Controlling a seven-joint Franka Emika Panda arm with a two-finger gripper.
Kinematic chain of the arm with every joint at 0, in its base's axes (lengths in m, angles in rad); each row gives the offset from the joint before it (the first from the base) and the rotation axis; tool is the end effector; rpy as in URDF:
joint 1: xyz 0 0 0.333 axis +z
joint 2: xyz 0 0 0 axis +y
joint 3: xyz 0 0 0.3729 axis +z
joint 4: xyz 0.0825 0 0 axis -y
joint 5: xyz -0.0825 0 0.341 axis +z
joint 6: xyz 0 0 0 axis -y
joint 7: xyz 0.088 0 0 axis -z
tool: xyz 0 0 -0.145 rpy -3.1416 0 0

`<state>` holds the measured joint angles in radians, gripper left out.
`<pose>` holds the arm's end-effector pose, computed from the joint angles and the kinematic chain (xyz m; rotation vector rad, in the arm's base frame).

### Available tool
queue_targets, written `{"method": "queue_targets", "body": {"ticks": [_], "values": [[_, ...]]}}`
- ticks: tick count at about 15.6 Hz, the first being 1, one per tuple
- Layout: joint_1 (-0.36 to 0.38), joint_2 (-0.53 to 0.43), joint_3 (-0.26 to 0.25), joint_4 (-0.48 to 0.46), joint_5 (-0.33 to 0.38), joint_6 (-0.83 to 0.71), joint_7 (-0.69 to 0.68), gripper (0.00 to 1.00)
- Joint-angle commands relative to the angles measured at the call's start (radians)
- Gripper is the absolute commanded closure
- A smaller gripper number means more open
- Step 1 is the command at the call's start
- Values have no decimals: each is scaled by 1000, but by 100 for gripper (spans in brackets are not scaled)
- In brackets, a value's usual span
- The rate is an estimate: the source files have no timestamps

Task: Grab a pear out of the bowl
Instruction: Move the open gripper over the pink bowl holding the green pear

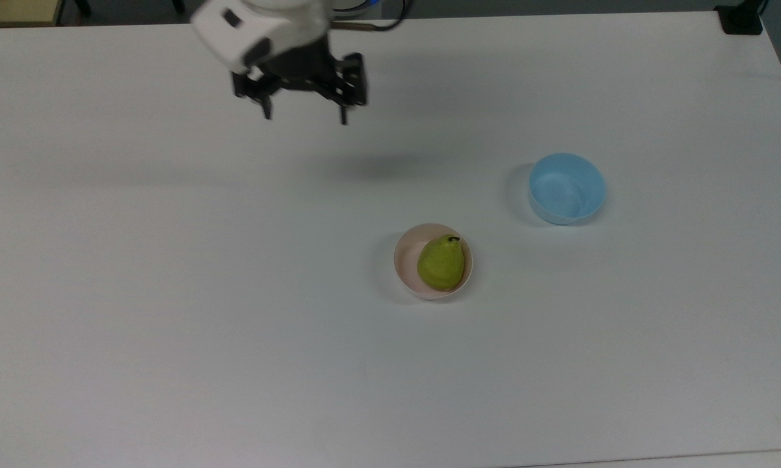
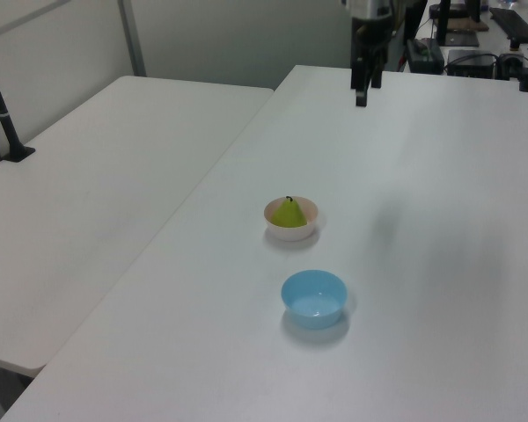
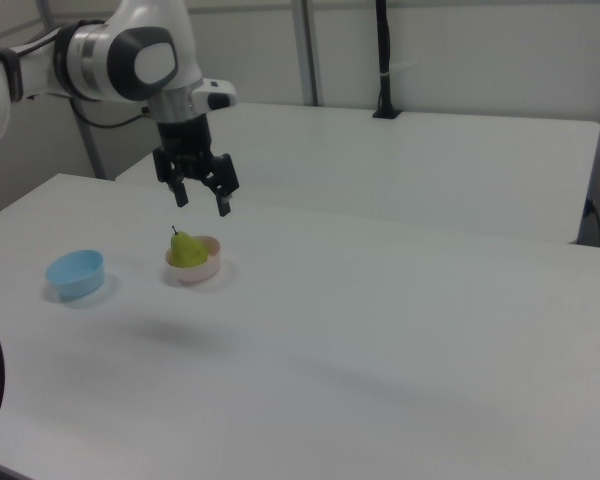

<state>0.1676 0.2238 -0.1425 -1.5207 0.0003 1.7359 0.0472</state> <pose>0.5991 0.0242 0.5561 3.1100 -0.0291 -0.0081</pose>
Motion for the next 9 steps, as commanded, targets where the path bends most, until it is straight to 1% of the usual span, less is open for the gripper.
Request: {"method": "queue_targets", "body": {"ticks": [1,4,5,9], "values": [[118,80,-55,43,49,111,0,0],[174,143,-55,45,53,207,22,0],[197,179,-55,59,53,253,26,0],[251,299,-55,112,52,313,45,0]]}}
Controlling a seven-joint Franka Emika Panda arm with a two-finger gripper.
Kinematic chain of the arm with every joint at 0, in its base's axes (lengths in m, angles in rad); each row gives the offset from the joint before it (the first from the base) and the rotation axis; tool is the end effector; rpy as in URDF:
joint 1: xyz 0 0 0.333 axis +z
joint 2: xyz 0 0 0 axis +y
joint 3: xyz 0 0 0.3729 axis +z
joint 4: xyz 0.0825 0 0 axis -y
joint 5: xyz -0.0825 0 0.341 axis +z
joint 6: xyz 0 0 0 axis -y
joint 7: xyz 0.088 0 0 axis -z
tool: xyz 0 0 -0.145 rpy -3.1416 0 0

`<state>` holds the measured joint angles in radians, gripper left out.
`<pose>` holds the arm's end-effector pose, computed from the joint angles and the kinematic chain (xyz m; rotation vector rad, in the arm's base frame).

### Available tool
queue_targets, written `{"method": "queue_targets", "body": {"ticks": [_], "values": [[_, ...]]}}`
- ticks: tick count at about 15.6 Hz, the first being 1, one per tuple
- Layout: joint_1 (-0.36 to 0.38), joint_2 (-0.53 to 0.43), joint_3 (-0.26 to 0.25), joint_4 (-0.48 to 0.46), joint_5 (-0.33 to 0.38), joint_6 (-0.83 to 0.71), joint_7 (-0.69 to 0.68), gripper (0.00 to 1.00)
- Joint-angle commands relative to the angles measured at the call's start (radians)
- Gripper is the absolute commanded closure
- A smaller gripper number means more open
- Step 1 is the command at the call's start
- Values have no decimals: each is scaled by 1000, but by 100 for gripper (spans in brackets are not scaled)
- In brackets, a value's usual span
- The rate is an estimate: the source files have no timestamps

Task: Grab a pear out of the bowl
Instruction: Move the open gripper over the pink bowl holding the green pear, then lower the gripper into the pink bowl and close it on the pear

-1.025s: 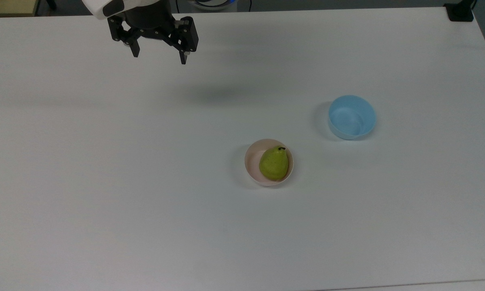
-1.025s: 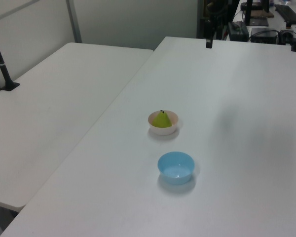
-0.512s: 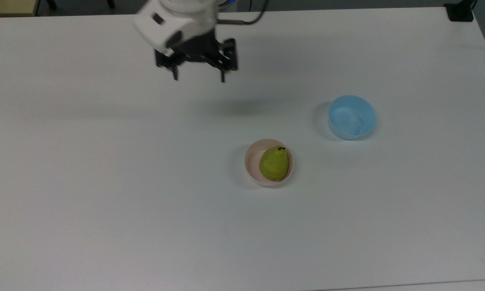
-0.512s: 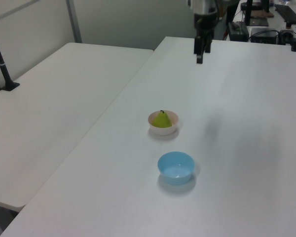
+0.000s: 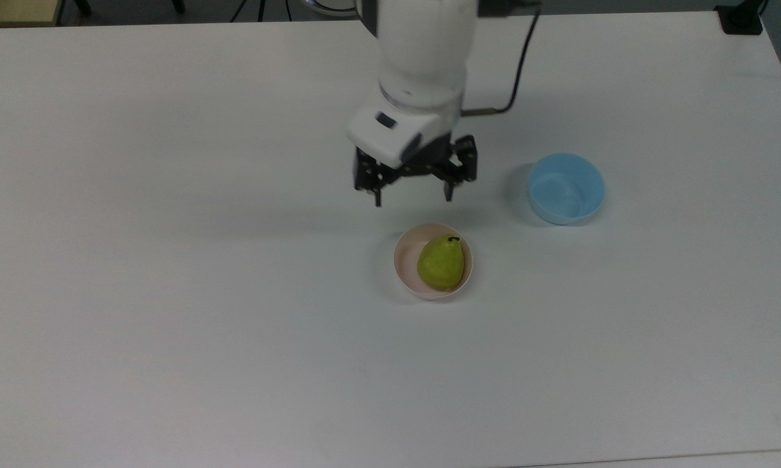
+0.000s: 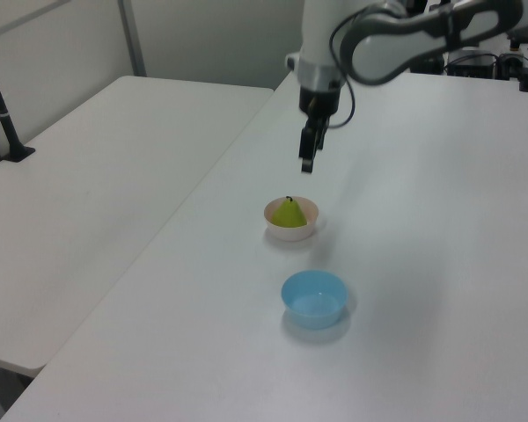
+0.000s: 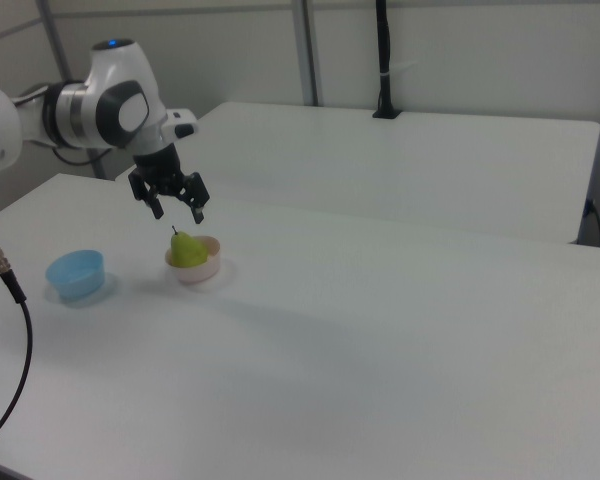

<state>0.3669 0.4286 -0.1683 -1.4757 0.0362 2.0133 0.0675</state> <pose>0.6635 0.1573 0.4728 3.1093 0.2124 0.1851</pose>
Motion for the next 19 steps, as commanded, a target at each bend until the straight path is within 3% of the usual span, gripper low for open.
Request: {"method": "queue_targets", "body": {"ticks": [1,10,16,19], "values": [[58,117,-30,72,16,59,29,0],[89,216,-57,71,-4,197,61,0],[89,219,-86,55,-12,203,54,31],[92,220,-80,37,-73,203,60,29]]}}
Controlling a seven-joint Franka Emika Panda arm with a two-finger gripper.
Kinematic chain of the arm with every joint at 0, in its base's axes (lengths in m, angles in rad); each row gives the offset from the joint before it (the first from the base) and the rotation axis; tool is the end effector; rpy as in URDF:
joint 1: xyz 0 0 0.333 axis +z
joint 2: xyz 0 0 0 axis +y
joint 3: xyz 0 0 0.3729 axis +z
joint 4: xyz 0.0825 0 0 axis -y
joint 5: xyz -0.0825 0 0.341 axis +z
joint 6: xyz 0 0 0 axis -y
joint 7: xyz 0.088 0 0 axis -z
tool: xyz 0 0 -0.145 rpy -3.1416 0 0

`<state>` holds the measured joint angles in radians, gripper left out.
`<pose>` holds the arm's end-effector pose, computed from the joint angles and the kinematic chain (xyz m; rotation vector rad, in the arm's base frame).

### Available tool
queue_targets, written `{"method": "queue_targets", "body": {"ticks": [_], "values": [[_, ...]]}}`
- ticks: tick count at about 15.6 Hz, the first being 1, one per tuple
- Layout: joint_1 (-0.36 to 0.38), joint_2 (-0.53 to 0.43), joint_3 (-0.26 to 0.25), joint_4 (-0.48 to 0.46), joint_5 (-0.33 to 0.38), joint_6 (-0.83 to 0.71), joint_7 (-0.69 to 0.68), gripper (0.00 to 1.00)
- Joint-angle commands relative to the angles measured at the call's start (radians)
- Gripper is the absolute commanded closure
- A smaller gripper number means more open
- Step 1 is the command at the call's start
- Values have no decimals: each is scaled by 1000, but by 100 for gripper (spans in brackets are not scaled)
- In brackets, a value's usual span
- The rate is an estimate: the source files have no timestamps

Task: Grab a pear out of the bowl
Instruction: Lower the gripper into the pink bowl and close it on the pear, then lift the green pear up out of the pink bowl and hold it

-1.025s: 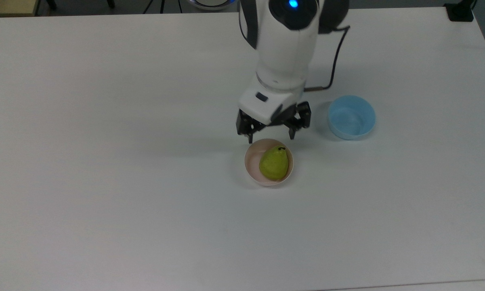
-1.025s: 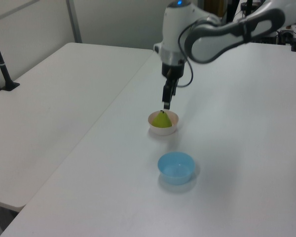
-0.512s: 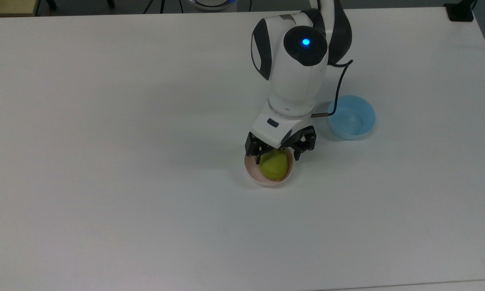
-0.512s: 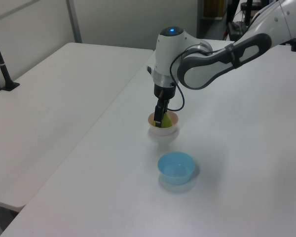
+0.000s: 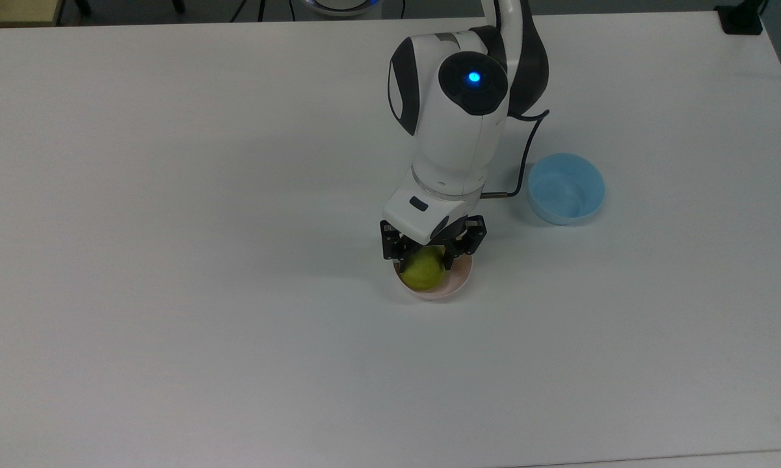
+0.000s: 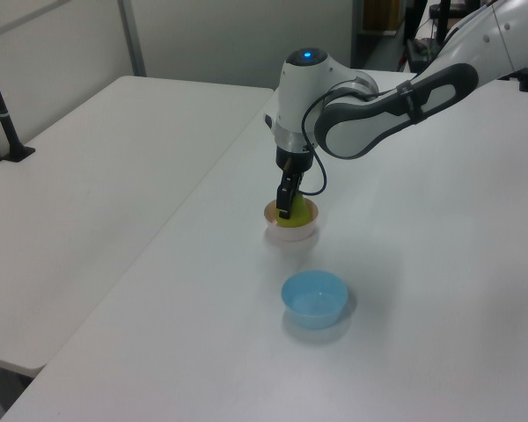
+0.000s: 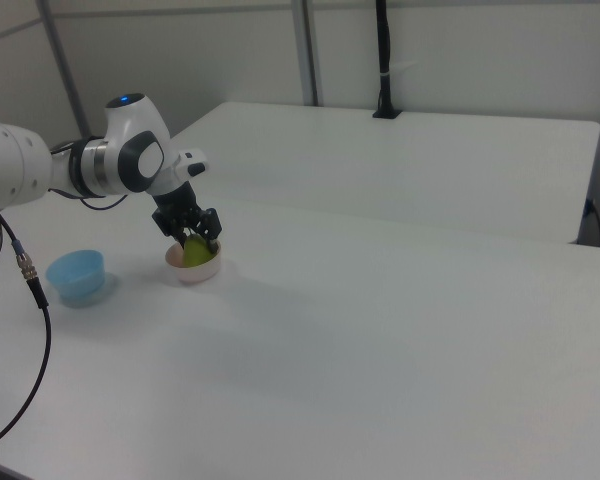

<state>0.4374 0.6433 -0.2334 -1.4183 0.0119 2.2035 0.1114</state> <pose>0.7122 0.1879 0.3720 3.0234 0.2159 0.2673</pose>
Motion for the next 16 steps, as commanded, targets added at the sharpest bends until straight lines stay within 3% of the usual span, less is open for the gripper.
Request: {"method": "queue_targets", "body": {"ticks": [1,3,4,8,10,12,16], "values": [[23,6,-14,-22,-49,13,16,23],[26,9,-14,-22,-50,15,16,23],[27,10,-14,-22,-53,13,14,27],[29,7,-14,-21,-50,12,17,59],[29,4,-14,-19,-44,7,17,70],[29,-13,-12,-18,-38,-2,22,74],[14,-138,-6,-33,-26,-82,48,74]]}}
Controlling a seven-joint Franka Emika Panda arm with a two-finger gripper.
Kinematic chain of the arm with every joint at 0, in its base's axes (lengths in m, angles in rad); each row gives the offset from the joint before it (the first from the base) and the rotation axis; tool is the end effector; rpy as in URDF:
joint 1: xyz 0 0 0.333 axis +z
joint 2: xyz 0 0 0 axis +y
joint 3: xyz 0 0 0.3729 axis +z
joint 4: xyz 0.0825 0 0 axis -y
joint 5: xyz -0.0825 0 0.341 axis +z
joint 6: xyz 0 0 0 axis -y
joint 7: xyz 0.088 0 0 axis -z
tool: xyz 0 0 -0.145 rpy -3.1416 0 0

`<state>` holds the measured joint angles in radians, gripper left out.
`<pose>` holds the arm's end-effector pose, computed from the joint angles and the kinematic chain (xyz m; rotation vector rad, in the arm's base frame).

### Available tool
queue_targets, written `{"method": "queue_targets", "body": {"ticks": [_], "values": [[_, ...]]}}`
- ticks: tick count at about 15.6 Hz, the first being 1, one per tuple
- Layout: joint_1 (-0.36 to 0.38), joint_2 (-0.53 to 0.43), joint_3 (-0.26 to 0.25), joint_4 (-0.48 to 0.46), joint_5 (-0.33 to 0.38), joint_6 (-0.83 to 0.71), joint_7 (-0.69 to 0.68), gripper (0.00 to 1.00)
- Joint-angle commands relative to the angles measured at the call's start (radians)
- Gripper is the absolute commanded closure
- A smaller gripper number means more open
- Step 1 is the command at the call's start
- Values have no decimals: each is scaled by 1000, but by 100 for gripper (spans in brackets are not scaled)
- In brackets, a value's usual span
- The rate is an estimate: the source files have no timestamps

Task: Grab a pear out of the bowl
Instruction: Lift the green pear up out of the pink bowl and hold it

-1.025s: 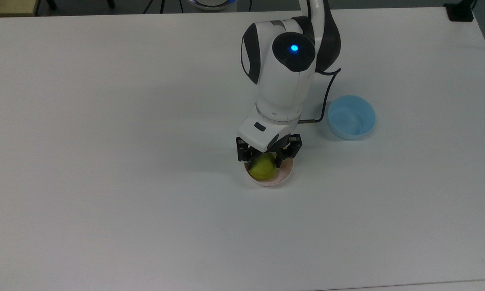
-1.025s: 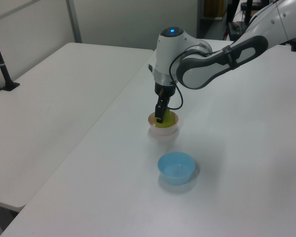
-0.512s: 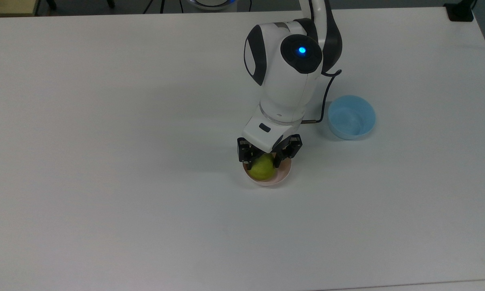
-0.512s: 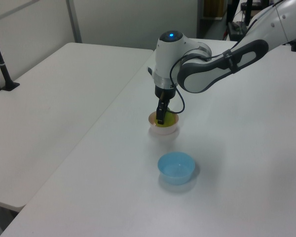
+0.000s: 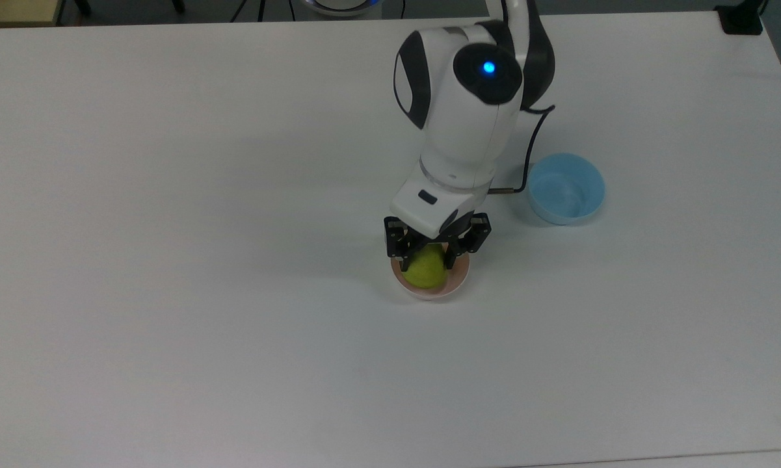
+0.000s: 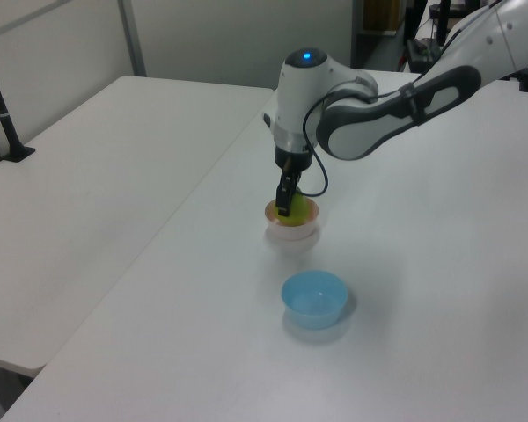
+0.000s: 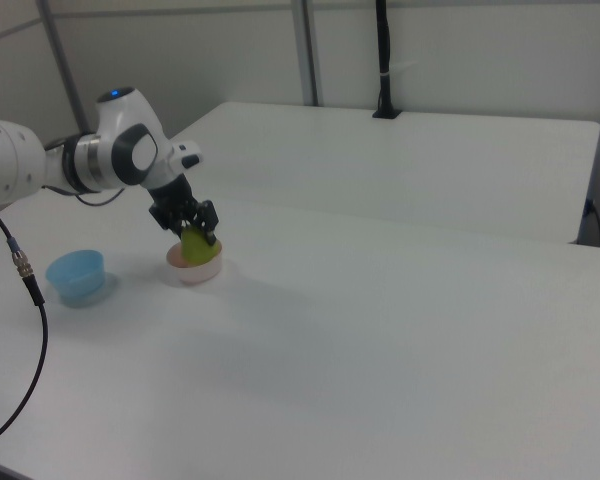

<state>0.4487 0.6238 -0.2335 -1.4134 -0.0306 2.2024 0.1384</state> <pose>0.7107 0.1933 0.3886 2.9943 0.2214 0.3095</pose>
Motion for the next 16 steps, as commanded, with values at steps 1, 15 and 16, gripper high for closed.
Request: {"method": "queue_targets", "body": {"ticks": [1,15,16], "values": [[-5,-151,-6,-54,23,-88,21,75],[-312,-310,71,-338,-51,-130,-172,74],[-312,-288,71,-335,-60,-124,-165,74]]}}
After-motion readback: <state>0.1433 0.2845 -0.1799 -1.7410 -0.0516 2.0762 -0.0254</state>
